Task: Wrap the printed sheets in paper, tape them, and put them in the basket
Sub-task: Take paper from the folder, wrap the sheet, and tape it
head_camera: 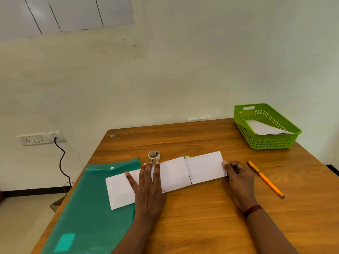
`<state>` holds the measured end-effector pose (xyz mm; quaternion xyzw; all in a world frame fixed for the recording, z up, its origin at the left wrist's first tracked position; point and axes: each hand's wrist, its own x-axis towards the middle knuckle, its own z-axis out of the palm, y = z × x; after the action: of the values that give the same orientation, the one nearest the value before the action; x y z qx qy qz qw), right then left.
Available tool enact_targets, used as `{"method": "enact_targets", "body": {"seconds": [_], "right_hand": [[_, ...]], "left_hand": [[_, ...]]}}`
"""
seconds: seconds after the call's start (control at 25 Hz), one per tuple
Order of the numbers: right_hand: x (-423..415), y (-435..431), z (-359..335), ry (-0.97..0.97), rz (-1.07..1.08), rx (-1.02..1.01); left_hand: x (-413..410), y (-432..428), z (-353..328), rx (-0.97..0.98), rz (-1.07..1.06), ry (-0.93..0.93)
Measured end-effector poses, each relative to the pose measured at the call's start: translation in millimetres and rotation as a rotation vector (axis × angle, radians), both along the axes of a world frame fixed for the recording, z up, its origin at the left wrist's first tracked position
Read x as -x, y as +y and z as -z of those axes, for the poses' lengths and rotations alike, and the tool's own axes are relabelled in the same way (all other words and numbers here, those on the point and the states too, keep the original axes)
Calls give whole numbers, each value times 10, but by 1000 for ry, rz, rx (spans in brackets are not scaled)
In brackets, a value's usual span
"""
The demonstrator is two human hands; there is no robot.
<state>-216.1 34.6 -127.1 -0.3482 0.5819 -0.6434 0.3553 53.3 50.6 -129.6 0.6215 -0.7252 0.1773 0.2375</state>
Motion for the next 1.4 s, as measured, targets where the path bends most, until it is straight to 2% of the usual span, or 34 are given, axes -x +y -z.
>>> {"method": "enact_targets", "body": {"seconds": [0.24, 0.4, 0.68, 0.92, 1.2, 1.4], "right_hand": [[0, 61, -30, -88, -153, 64], [-39, 126, -94, -54, -278, 121], [-103, 220, -151, 25, -386, 93], [-163, 314, -193, -55, -437, 94], [-213, 296, -312, 74, -438, 155], [-258, 192, -603, 146, -378, 195]], "left_hand": [[16, -18, 5, -41, 21, -23], [33, -34, -31, -91, 32, -77], [340, -25, -158, -102, 78, -77], [531, 15, -183, -113, 109, -43], [721, -14, -255, -91, 132, 107], [886, -26, -423, -60, 34, 252]]}}
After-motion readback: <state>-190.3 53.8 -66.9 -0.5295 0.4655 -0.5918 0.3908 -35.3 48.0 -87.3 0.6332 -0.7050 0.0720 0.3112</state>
